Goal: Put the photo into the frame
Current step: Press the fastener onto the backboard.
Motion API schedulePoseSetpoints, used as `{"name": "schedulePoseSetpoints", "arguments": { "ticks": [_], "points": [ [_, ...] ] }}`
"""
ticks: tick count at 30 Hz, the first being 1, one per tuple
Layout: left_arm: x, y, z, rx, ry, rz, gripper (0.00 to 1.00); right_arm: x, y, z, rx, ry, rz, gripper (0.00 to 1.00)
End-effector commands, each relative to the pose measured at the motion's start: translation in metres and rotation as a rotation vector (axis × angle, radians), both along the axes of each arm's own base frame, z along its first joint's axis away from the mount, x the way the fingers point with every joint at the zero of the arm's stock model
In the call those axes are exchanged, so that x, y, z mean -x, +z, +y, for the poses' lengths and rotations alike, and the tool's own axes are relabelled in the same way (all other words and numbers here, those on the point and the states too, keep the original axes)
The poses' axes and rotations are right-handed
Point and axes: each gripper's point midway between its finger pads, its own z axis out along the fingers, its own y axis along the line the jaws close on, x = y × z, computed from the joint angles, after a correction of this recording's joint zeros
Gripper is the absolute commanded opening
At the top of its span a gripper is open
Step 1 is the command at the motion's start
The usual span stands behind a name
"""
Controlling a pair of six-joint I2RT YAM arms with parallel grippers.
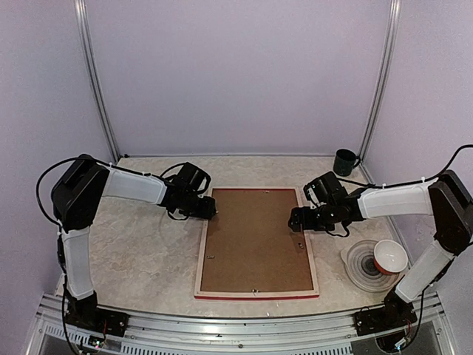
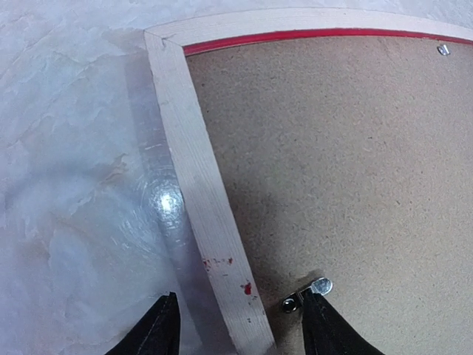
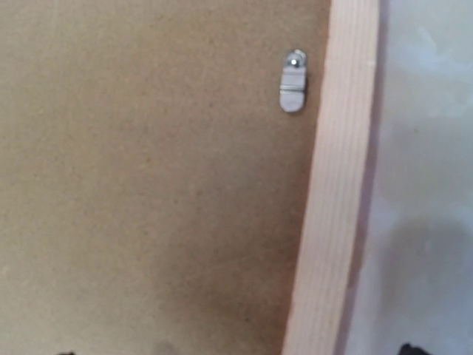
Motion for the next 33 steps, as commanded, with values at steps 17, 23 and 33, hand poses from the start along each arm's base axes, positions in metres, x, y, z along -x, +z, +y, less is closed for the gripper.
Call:
{"name": "schedulePoseSetpoints", "arguments": {
  "ticks": [17, 23, 33],
  "points": [
    [-0.004, 0.001, -0.012, 0.074, -0.017, 0.012, 0.56, -0.001, -0.004, -0.003, -0.014, -0.012, 0.005, 0.95],
    [-0.005, -0.009, -0.008, 0.049, 0.000, 0.034, 0.56, -0.001, -0.003, -0.003, -0.013, -0.011, 0.006, 0.95],
    [-0.010, -0.014, -0.005, 0.075, 0.024, 0.044, 0.51, -0.002, -0.004, -0.001, -0.017, -0.004, 0.013, 0.95]
  ]
}}
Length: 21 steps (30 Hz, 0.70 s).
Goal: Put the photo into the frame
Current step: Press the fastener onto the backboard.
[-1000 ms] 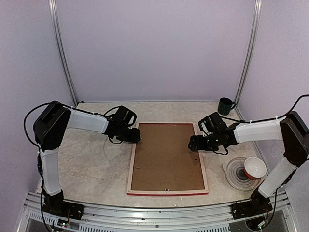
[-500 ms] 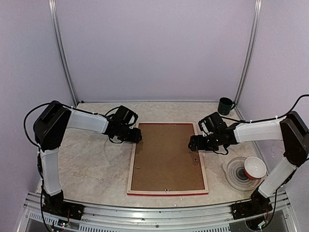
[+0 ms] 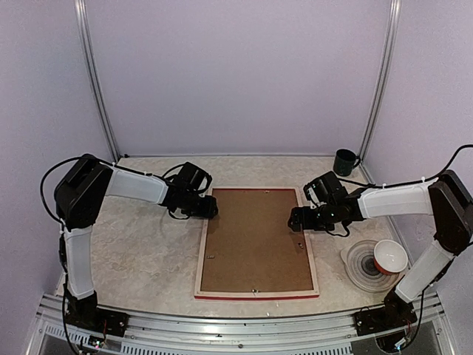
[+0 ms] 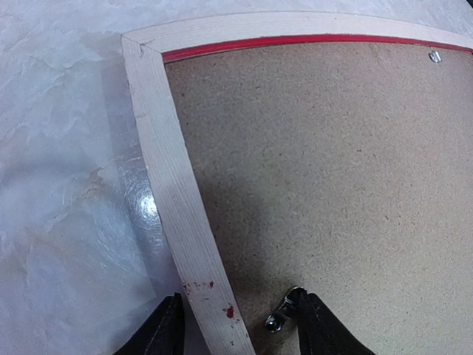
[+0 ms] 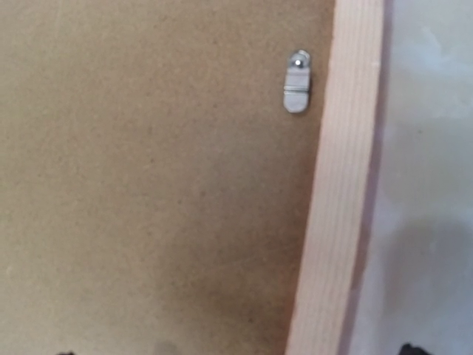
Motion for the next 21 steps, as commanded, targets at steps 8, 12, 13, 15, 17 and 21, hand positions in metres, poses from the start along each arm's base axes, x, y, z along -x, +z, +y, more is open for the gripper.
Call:
{"name": "schedulePoseSetpoints", "arguments": {
  "ticks": [8, 12, 13, 15, 17, 21],
  "points": [
    [-0.006, -0.010, 0.000, 0.130, 0.027, 0.052, 0.50, -0.001, -0.003, -0.003, 0.001, -0.007, 0.008, 0.95],
    [-0.010, 0.002, -0.002, 0.148, 0.023, 0.028, 0.53, -0.002, -0.002, -0.003, 0.003, -0.004, 0.008, 0.95],
    [-0.011, 0.004, -0.002, 0.147, 0.023, 0.027, 0.54, -0.002, -0.002, -0.002, 0.003, -0.004, 0.007, 0.95],
    [-0.012, 0.004, 0.000, 0.138, 0.031, 0.028, 0.53, -0.002, -0.001, -0.002, 0.001, -0.003, 0.007, 0.95],
    [-0.011, 0.002, 0.003, 0.123, 0.039, 0.033, 0.53, -0.002, -0.001, -0.002, 0.001, -0.004, 0.007, 0.95],
    [-0.009, -0.003, 0.013, 0.076, 0.063, 0.041, 0.53, -0.002, -0.002, -0.002, 0.002, -0.004, 0.008, 0.95]
  ]
}}
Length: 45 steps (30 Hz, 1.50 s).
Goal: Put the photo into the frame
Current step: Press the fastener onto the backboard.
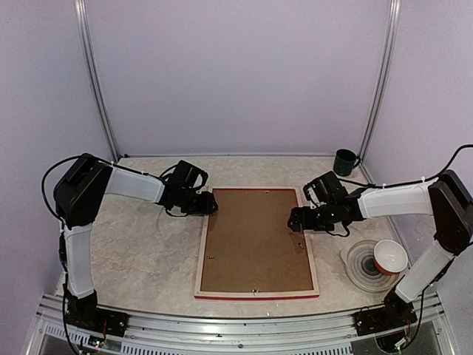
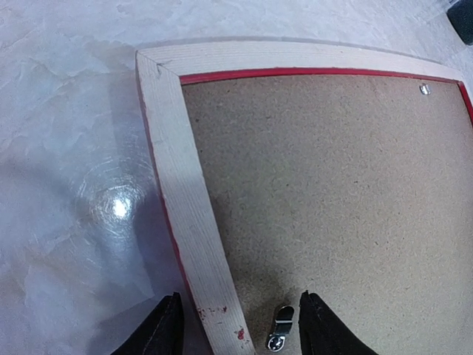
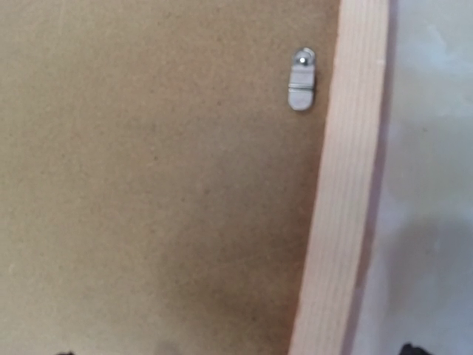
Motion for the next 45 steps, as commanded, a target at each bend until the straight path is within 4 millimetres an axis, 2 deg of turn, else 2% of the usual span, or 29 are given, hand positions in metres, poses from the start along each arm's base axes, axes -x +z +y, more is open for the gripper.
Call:
{"name": "schedulePoseSetpoints", "arguments": {
  "ticks": [1, 5, 13, 18, 25, 45],
  "points": [
    [0.004, -0.006, 0.014, -0.050, 0.032, 0.023, 0.53, -0.003, -0.002, -0.003, 0.005, -0.007, 0.004, 0.95],
    [0.007, -0.005, 0.018, -0.058, 0.039, 0.014, 0.53, -0.001, -0.006, -0.003, 0.004, -0.008, 0.013, 0.95],
    [0.009, 0.010, 0.017, -0.015, 0.022, -0.027, 0.53, 0.001, -0.010, -0.004, 0.003, -0.013, 0.021, 0.95],
    [0.009, 0.002, 0.014, -0.014, 0.018, -0.010, 0.53, 0.002, -0.011, -0.005, 0.003, -0.014, 0.022, 0.95],
    [0.005, 0.003, 0.004, 0.022, -0.006, -0.005, 0.53, 0.003, -0.013, -0.006, 0.005, -0.015, 0.026, 0.95],
    [-0.001, -0.012, 0.008, -0.050, 0.012, 0.023, 0.50, 0.003, -0.014, -0.005, 0.005, -0.015, 0.026, 0.95]
  ]
}}
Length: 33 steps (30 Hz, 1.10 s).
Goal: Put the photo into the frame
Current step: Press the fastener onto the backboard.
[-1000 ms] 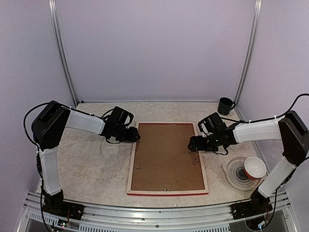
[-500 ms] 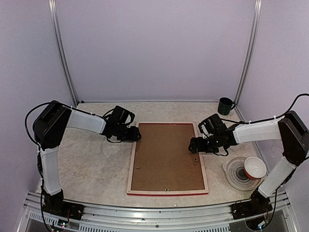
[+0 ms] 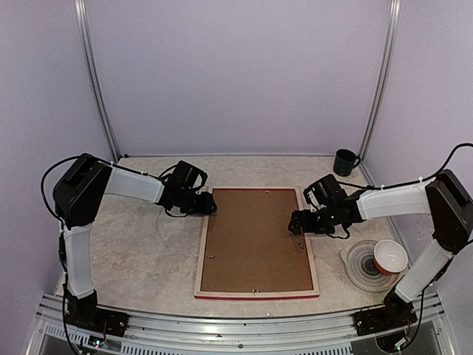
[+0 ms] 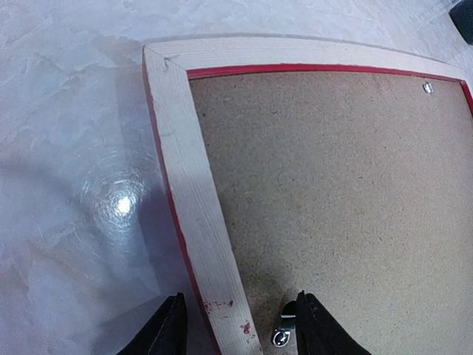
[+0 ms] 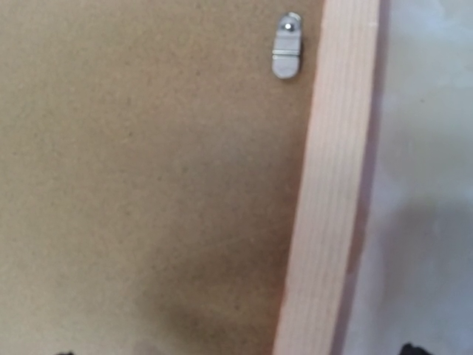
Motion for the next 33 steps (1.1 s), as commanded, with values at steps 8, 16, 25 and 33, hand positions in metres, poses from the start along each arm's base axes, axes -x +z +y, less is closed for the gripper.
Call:
{"name": "schedulePoseSetpoints", "arguments": {
  "ticks": [8, 16, 25, 33],
  "points": [
    [-0.004, -0.014, 0.004, -0.103, 0.016, 0.027, 0.47, -0.003, -0.005, -0.002, -0.005, -0.013, 0.000, 0.95],
    [-0.001, -0.010, 0.003, -0.079, 0.013, 0.025, 0.51, -0.004, -0.004, -0.001, -0.005, -0.009, -0.004, 0.95],
    [-0.007, 0.019, 0.005, -0.050, 0.039, -0.037, 0.54, -0.002, -0.006, -0.003, -0.004, -0.012, 0.000, 0.95],
    [0.002, 0.011, 0.011, -0.066, 0.032, -0.003, 0.54, -0.002, -0.005, -0.002, -0.002, -0.010, 0.001, 0.95]
  ]
}}
